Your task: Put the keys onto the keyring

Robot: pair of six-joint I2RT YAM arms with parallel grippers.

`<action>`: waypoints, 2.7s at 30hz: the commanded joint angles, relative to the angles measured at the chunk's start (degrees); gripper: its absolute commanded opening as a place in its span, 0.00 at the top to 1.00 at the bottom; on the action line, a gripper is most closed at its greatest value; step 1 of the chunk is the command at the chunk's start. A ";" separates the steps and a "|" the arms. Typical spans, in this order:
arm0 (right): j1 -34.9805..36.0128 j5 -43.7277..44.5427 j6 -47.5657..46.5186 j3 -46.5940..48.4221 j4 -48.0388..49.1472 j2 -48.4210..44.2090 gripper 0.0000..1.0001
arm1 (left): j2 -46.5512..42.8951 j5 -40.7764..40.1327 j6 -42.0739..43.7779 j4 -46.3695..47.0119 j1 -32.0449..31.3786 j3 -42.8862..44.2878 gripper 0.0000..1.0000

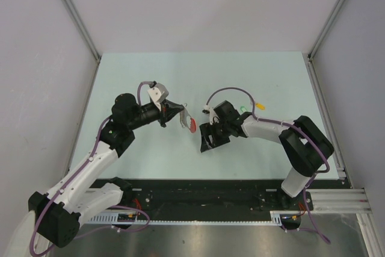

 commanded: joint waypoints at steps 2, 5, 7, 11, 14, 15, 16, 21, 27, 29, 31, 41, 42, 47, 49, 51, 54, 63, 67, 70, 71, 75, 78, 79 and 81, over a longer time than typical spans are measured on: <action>-2.65 4.00 -2.14 2.25 0.28 -5.16 0.27 | -1.44 0.07 1.16 1.94 0.38 2.72 1.00; -4.67 4.36 -3.98 3.03 1.95 -5.96 0.27 | -1.35 0.07 1.16 1.94 0.38 2.72 1.00; -6.51 3.57 -4.95 3.65 2.92 -4.82 0.27 | -1.44 0.07 1.08 1.94 0.46 2.72 1.00; -7.92 1.64 -5.83 5.67 4.76 -1.31 0.30 | -1.44 0.07 1.08 1.94 0.38 2.72 1.00; -8.19 0.94 -6.01 7.17 5.56 1.50 0.30 | -1.44 0.07 1.16 1.94 0.46 2.72 1.00; -8.28 0.67 -6.10 7.43 5.65 2.30 0.30 | -1.62 0.16 1.25 1.94 0.47 2.72 1.00; -8.28 0.49 -6.01 7.78 5.82 2.83 0.30 | -1.62 0.07 1.25 1.94 0.38 2.72 1.00; -8.54 -0.39 -5.57 7.87 5.91 5.38 0.30 | -1.53 0.25 1.25 1.94 0.38 2.81 1.00; -8.63 0.84 -5.57 7.87 1.44 4.94 0.30 | -1.44 0.16 1.25 1.94 0.38 2.72 1.00; -8.63 1.28 -5.75 7.87 -1.19 4.94 0.31 | -1.53 0.25 1.25 1.94 0.38 2.72 1.00; -8.54 1.63 -5.75 7.79 -2.96 4.59 0.31 | -1.44 0.34 1.17 1.94 0.38 2.81 1.00; -7.84 3.56 -6.45 6.47 -9.91 -0.50 0.35 | -1.09 0.16 1.08 1.94 0.38 2.72 1.00; -7.58 4.44 -7.15 6.47 -10.00 -1.20 0.36 | -1.18 0.25 1.08 1.94 0.38 2.72 1.00; -3.98 11.38 -12.41 6.55 -9.21 -5.95 0.42 | -1.00 0.16 1.08 1.94 0.38 2.72 1.00; -2.57 15.06 -14.52 6.64 -8.51 -8.24 0.44 | -1.00 0.16 1.08 1.85 0.38 2.72 0.99; 0.24 18.14 -17.94 7.08 -8.50 -9.47 0.45 | -1.09 0.16 1.25 1.85 0.38 2.81 1.00; 3.23 25.35 -19.80 9.89 -11.22 -7.81 0.52 | -1.18 -0.02 1.17 1.76 0.38 2.72 1.00; 10.26 34.49 -22.27 15.25 -16.76 -1.39 0.60 | -5.83 -11.42 6.34 -7.19 0.38 3.52 1.00; 11.93 36.00 -22.71 16.05 -17.99 0.89 0.63 | -9.26 -17.23 6.00 -10.80 0.47 2.11 1.00; 13.25 37.58 -22.89 16.13 -18.44 2.21 0.63 | -12.42 -19.96 4.86 -10.90 0.47 -0.26 1.00; 13.52 37.93 -22.97 16.13 -18.52 2.83 0.63 | -13.56 -21.62 4.68 -10.72 0.47 -1.48 1.00; 14.57 40.65 -23.24 16.49 -18.44 4.14 0.67 | -15.41 -25.76 4.24 -10.28 0.47 -3.34 1.00; 15.28 42.67 -23.76 17.10 -18.52 5.46 0.69 | -16.64 -28.83 4.42 -9.84 0.47 -4.13 0.99; 15.45 42.94 -23.94 17.19 -18.70 5.73 0.71 | -16.99 -29.63 4.59 -9.41 0.47 -4.31 1.00; 15.72 43.82 -24.29 17.72 -18.87 6.78 0.72 | -18.05 -31.64 4.85 -9.14 0.55 -4.92 1.00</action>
